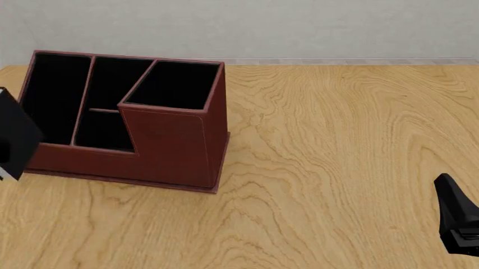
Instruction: Pick up the book and place it in the left compartment of the caddy.
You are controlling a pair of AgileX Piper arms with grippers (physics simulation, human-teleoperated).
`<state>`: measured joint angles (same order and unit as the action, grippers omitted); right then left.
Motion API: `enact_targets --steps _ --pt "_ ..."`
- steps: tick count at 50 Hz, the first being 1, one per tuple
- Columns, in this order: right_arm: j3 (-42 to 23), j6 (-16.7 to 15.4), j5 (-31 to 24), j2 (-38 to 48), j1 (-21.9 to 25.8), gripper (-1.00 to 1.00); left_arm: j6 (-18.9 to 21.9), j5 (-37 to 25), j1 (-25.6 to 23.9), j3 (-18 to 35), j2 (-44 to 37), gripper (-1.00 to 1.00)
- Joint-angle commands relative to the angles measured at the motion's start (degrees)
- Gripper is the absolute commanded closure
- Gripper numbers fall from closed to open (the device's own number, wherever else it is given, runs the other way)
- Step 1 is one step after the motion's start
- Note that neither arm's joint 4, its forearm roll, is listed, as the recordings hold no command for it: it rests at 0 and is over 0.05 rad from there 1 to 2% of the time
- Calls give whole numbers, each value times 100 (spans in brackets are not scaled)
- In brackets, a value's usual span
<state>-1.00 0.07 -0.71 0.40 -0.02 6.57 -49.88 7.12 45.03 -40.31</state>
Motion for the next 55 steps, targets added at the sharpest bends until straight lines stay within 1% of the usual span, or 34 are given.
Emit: enact_targets --steps 1,9,14,19,20,33,35,39,45,48,55 --pt "41 -3 43 -1 -1 -100 125 286 333 114 -292 100" --pt "41 -2 43 -2 0 -100 248 338 450 212 -423 100" --pt "41 -3 43 -2 -1 -100 276 320 423 290 -448 100" --pt "41 -2 43 -2 -1 -100 282 247 398 474 -554 100" --pt "41 -1 43 -1 -1 -100 265 203 417 586 -633 100" --pt "41 -2 43 -1 -1 -100 253 198 343 948 -925 100" --pt "41 -2 43 -1 -1 -100 311 244 405 1008 -1005 100" --pt "41 -1 43 -1 -2 -100 266 260 430 1100 -1130 100" --pt "41 -3 43 -1 -1 -100 297 488 431 1011 -1265 100" --pt "41 -2 43 -1 1 -100 237 571 456 1060 -1403 100" --pt "41 -3 43 -2 0 -100 302 777 519 1135 -1698 100"
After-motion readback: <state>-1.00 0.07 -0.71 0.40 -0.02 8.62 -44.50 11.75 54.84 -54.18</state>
